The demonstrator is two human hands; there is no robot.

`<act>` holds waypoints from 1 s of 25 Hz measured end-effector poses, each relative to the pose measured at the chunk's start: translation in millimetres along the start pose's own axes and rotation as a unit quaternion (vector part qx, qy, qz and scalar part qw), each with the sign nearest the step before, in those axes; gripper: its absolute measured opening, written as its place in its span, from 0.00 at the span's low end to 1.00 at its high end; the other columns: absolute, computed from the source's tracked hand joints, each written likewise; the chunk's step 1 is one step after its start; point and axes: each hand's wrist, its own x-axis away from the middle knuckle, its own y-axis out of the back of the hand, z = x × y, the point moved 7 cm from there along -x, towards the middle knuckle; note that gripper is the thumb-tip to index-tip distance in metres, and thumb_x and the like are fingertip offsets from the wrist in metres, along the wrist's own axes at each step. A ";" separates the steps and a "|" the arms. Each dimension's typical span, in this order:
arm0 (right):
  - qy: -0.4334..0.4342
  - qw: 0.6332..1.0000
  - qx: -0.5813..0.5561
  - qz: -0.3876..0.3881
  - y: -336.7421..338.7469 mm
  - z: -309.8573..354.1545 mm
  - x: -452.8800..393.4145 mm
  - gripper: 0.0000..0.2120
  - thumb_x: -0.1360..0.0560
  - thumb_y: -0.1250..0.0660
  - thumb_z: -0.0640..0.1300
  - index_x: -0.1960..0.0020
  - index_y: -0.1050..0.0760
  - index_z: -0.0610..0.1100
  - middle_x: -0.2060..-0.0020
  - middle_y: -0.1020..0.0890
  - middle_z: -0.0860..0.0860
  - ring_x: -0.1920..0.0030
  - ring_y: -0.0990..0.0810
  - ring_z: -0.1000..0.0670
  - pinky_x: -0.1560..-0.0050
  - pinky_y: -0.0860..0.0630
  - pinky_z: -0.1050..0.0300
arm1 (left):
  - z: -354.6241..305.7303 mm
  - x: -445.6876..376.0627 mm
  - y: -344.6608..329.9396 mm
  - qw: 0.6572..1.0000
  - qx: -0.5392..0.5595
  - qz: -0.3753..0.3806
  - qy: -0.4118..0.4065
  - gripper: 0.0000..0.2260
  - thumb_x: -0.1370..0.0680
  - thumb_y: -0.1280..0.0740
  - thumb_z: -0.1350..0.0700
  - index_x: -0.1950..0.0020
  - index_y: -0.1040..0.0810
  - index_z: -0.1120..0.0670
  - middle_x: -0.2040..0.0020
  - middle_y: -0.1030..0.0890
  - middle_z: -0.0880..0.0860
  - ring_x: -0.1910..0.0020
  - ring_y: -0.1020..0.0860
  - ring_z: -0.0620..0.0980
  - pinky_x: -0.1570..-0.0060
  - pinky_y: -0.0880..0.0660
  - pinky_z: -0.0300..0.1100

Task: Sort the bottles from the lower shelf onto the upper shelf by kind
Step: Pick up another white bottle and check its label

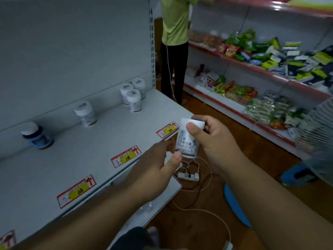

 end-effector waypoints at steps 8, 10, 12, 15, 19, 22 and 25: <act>0.018 0.992 0.089 0.089 -32.9 -6.5 -150.0 0.21 0.26 0.29 0.56 0.37 0.28 0.51 0.42 0.22 0.52 0.45 0.19 0.52 0.48 0.17 0.55 | 34.8 -115.3 38.6 0.992 -0.105 -0.060 0.031 0.35 0.26 0.55 0.28 0.27 0.36 0.45 0.31 0.28 0.46 0.38 0.29 0.43 0.42 0.31 0.39; 0.037 0.983 0.158 0.087 -33.3 -6.2 -179.5 0.22 0.27 0.28 0.57 0.36 0.29 0.52 0.42 0.23 0.54 0.46 0.20 0.54 0.49 0.19 0.60 | 41.6 -131.7 45.9 0.982 -0.156 -0.097 0.050 0.35 0.24 0.58 0.28 0.25 0.39 0.47 0.28 0.32 0.50 0.32 0.32 0.48 0.34 0.33 0.46; 0.065 0.968 0.218 0.110 -38.4 -6.4 -214.6 0.26 0.28 0.27 0.57 0.34 0.29 0.51 0.43 0.23 0.55 0.47 0.22 0.57 0.54 0.24 0.67 | 47.7 -149.1 57.0 0.959 -0.216 -0.173 0.056 0.34 0.23 0.57 0.32 0.24 0.39 0.52 0.26 0.34 0.53 0.29 0.36 0.53 0.31 0.37 0.49; 0.098 0.941 0.280 0.166 -57.7 -12.9 -259.3 0.24 0.28 0.25 0.54 0.36 0.28 0.51 0.46 0.23 0.57 0.50 0.24 0.57 0.59 0.31 0.72 | 63.7 -175.1 68.8 0.915 -0.298 -0.245 0.117 0.27 0.19 0.47 0.44 0.22 0.43 0.55 0.22 0.42 0.55 0.23 0.44 0.55 0.25 0.44 0.51; 0.196 0.871 0.368 0.260 -94.7 -27.9 -292.9 0.24 0.31 0.22 0.54 0.40 0.26 0.50 0.46 0.23 0.52 0.46 0.23 0.51 0.48 0.25 0.60 | 86.2 -203.1 62.6 0.886 -0.353 -0.238 0.182 0.29 0.18 0.45 0.52 0.20 0.51 0.56 0.20 0.51 0.54 0.21 0.54 0.53 0.23 0.52 0.49; 0.229 0.831 0.412 0.296 -111.9 -31.7 -305.1 0.29 0.29 0.24 0.53 0.32 0.29 0.50 0.41 0.27 0.46 0.44 0.25 0.47 0.42 0.27 0.55 | 87.7 -210.4 60.0 0.883 -0.339 -0.250 0.205 0.30 0.20 0.43 0.56 0.20 0.50 0.56 0.20 0.49 0.53 0.21 0.52 0.51 0.24 0.50 0.47; 0.266 0.813 0.419 0.306 -126.9 -26.4 -308.0 0.26 0.26 0.26 0.47 0.32 0.31 0.46 0.40 0.28 0.45 0.45 0.25 0.46 0.47 0.31 0.59 | 82.6 -208.6 64.1 0.881 -0.321 -0.277 0.208 0.30 0.22 0.40 0.59 0.21 0.44 0.55 0.21 0.44 0.52 0.23 0.47 0.51 0.25 0.44 0.47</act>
